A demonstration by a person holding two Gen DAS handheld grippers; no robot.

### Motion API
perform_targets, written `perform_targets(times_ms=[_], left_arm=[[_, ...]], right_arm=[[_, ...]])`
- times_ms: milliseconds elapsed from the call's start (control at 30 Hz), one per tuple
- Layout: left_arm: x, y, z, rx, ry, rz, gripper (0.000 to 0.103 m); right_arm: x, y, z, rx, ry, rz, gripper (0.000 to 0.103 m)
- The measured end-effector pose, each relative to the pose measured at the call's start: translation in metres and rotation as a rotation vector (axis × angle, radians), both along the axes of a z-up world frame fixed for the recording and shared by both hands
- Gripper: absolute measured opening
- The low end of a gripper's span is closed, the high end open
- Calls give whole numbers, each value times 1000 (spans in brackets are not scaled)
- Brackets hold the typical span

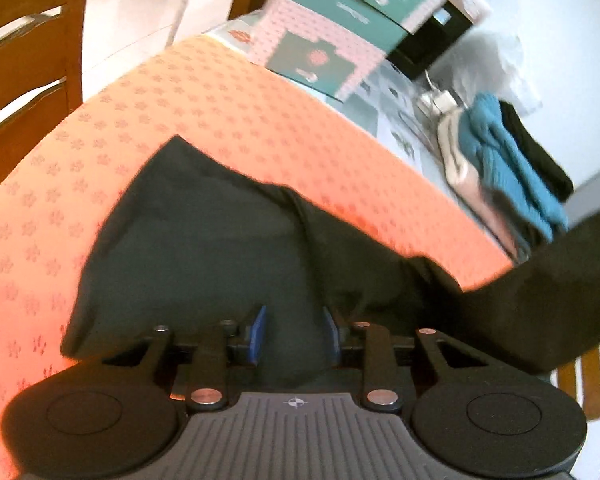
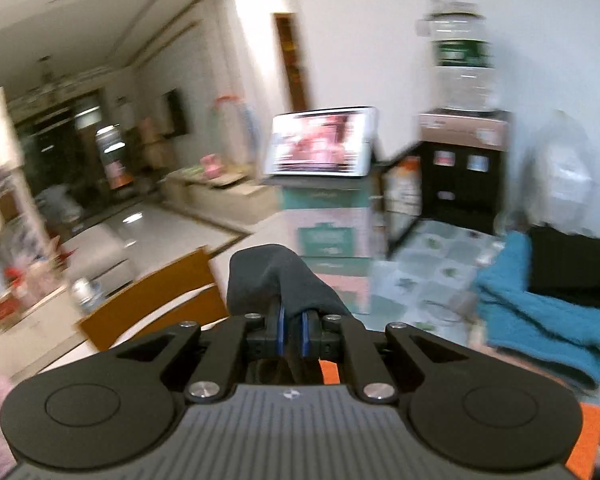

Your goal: Fold clothes

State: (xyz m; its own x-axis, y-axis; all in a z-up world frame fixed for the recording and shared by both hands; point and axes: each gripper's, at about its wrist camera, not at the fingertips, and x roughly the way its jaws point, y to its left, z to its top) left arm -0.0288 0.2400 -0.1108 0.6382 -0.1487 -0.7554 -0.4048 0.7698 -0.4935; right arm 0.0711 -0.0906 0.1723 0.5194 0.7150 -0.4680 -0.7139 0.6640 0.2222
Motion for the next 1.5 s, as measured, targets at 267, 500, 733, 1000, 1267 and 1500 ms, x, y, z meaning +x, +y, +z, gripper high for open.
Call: perform_targets(times_ms=[267, 500, 733, 1000, 1267, 1500], left_arm=[[31, -5, 2, -16, 5, -20, 34], [51, -30, 6, 43, -4, -154, 42], [62, -52, 10, 196, 11, -277, 42], [61, -53, 11, 241, 23, -261, 42], [75, -51, 14, 261, 25, -229, 42], [97, -67, 16, 257, 7, -272, 42]], right_arm=[[41, -68, -50, 8, 115, -378, 9], [57, -121, -117, -27, 238, -583, 9], [60, -158, -149, -4, 273, -703, 9], [52, -189, -169, -47, 279, -803, 9], [53, -207, -188, -71, 284, -869, 9], [58, -200, -205, -213, 269, -832, 10]])
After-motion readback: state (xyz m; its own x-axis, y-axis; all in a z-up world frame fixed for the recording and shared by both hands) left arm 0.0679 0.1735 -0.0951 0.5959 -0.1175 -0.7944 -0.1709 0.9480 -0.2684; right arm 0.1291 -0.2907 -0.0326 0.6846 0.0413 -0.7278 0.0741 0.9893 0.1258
